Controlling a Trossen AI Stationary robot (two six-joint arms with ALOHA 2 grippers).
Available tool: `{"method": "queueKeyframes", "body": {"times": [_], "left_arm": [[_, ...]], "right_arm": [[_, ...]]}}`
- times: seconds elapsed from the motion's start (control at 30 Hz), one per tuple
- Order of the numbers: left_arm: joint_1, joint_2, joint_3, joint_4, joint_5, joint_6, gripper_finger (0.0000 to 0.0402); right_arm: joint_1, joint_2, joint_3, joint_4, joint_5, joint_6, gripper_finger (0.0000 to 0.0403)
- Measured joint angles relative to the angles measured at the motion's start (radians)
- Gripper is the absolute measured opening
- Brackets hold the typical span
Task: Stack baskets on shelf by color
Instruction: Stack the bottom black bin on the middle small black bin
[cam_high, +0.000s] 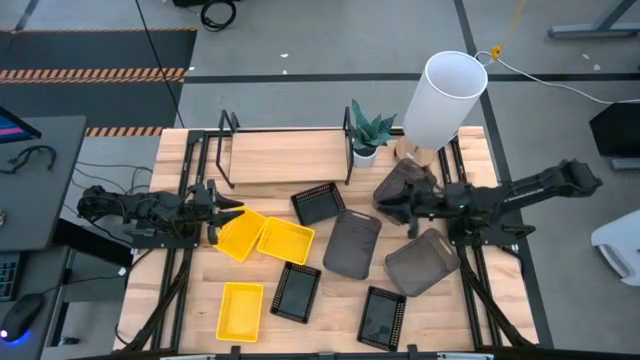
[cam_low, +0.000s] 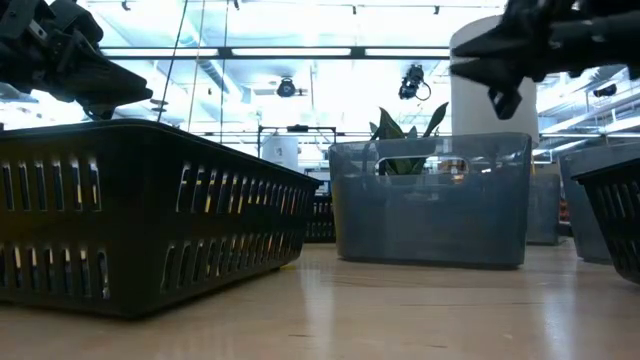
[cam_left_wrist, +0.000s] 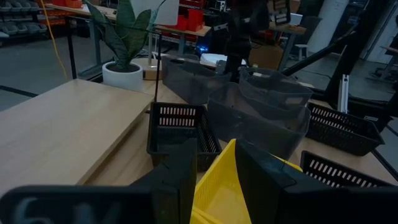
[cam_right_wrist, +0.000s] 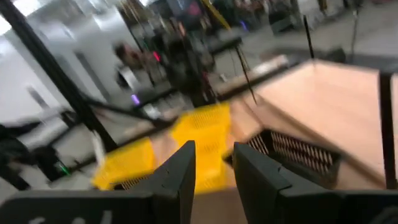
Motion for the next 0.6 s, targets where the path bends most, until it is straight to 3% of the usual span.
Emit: {"method": "queueKeyframes", "body": {"times": [0.3, 0.6], "left_arm": [[0.000, 0.000, 0.000, 0.000, 0.000, 0.000, 0.0117], [0.000, 0.000, 0.000, 0.000, 0.000, 0.000, 0.0117]], "right_arm": [[0.075, 0.397, 0.318, -0.194, 0.013, -0.037, 0.0112], [0.116, 0.680, 0.667, -0.476, 0.012, -0.096, 0.0112]]}}
